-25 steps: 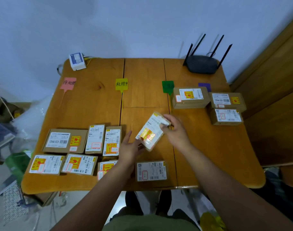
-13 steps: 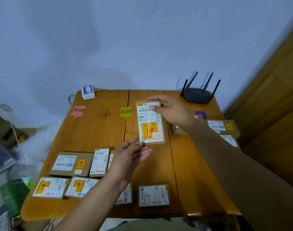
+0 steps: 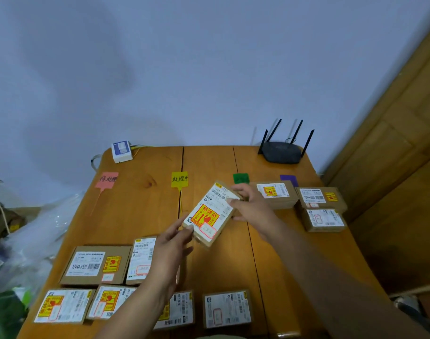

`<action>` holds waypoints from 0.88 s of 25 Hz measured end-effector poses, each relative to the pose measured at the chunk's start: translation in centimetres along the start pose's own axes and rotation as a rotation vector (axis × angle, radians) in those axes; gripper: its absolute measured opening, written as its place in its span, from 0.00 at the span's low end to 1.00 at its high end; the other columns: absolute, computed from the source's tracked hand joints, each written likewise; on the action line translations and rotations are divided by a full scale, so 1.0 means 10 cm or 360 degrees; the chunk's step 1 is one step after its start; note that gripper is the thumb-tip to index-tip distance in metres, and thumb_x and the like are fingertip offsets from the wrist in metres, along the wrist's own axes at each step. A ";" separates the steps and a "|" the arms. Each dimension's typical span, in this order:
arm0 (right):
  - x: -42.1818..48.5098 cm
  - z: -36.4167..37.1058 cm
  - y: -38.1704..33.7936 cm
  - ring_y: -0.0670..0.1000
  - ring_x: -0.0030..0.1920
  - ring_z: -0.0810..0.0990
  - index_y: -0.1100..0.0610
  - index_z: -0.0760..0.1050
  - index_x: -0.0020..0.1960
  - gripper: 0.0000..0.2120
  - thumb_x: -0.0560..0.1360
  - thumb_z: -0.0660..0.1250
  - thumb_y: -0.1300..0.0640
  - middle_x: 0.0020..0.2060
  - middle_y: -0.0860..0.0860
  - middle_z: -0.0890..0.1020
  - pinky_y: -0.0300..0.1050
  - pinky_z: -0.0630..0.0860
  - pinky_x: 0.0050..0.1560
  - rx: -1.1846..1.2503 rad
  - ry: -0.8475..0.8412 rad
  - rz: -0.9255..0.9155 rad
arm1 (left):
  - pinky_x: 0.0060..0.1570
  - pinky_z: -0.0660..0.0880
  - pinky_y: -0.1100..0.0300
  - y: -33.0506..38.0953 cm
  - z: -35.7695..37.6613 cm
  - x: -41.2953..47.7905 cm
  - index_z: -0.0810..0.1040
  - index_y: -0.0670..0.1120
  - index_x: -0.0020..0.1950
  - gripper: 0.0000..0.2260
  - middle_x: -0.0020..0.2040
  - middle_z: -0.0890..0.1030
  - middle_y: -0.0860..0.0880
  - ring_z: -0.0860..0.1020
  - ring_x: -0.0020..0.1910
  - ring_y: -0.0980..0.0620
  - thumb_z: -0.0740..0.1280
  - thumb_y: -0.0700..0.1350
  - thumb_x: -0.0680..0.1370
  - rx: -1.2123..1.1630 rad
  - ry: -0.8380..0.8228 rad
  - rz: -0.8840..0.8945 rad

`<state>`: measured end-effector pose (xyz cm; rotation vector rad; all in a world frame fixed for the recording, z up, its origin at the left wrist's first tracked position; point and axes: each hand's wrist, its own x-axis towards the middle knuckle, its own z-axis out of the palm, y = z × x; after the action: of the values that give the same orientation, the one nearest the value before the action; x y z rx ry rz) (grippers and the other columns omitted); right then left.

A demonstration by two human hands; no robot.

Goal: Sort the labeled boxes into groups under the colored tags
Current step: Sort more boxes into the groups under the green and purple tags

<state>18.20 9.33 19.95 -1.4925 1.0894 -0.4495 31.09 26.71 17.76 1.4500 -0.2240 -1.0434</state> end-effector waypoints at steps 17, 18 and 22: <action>0.03 -0.86 1.07 0.40 0.44 0.81 0.52 0.75 0.62 0.11 0.82 0.66 0.48 0.44 0.44 0.82 0.38 0.74 0.38 -0.0113 0.0528 0.0443 | 0.48 0.82 0.66 -0.52 1.07 0.75 0.69 0.47 0.78 0.24 0.62 0.84 0.44 0.85 0.48 0.56 0.68 0.40 0.82 0.0356 -0.0361 -0.0090; 0.08 -0.97 1.17 0.42 0.44 0.81 0.51 0.75 0.62 0.12 0.82 0.65 0.47 0.45 0.45 0.82 0.39 0.75 0.38 -0.0099 0.0534 0.0473 | 0.52 0.82 0.63 -0.56 1.21 0.79 0.69 0.47 0.77 0.24 0.63 0.83 0.43 0.85 0.49 0.55 0.68 0.40 0.81 0.0402 -0.0361 -0.0117; 0.45 -1.38 1.56 0.45 0.44 0.80 0.54 0.76 0.64 0.14 0.82 0.65 0.48 0.49 0.50 0.83 0.43 0.74 0.41 -0.0050 0.0541 0.0558 | 0.58 0.79 0.54 -0.82 1.70 1.02 0.77 0.49 0.59 0.08 0.59 0.85 0.46 0.83 0.59 0.47 0.69 0.41 0.81 0.0511 -0.0264 -0.0217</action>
<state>3.78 -0.41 7.66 -1.2418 1.5994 -0.4483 21.43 9.57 9.13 1.6844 -0.4328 -1.2841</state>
